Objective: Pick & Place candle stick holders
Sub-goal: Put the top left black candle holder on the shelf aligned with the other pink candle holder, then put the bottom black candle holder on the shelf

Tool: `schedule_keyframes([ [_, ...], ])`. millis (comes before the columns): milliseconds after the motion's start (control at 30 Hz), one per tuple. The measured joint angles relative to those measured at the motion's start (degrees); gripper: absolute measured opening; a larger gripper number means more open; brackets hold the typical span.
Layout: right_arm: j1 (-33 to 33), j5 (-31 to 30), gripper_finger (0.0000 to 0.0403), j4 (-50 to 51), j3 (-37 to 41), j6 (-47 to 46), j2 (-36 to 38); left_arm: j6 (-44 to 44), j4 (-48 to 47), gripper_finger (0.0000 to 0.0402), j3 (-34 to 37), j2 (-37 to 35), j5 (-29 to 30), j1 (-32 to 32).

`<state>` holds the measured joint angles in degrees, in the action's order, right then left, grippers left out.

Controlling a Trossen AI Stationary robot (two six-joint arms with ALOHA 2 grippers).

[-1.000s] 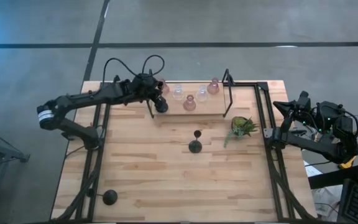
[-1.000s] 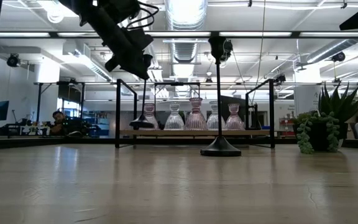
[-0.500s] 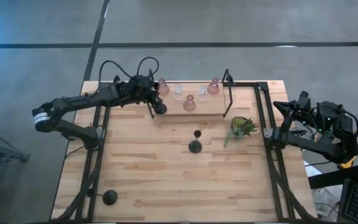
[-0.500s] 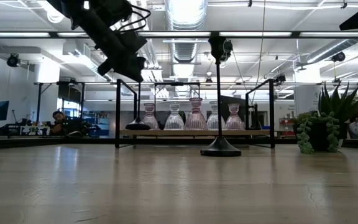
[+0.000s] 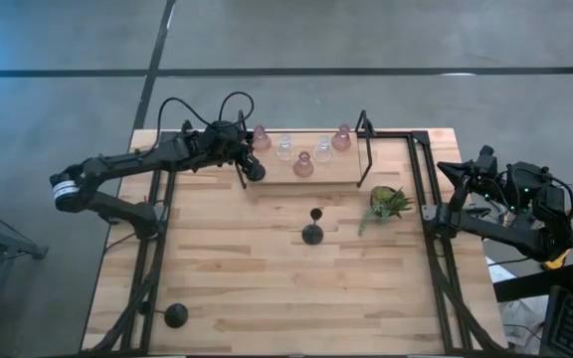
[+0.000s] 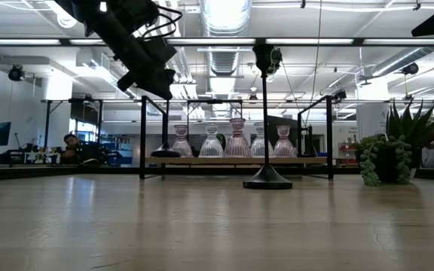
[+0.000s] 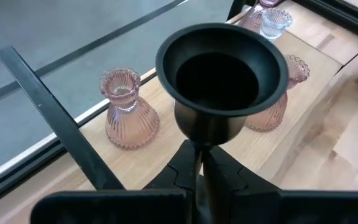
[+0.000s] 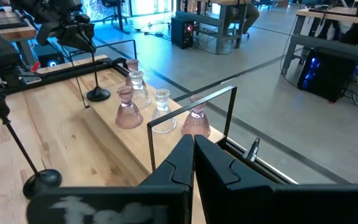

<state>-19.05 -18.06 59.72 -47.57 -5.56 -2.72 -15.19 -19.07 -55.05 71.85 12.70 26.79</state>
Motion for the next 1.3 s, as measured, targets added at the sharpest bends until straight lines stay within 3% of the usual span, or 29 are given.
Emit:
schedule_keyframes([
  [900, 0.0, 0.0, 0.0008, 0.0, 0.0, 0.0, 0.0, 0.9, 3.9, 0.0019, 1.0, 1.2, -1.2, 0.1],
  [1300, 0.0, 0.0, 0.0008, 0.0, 0.0, 0.0, 0.0, 0.5, 3.2, 0.0049, 1.4, 1.4, -2.9, 0.2],
])
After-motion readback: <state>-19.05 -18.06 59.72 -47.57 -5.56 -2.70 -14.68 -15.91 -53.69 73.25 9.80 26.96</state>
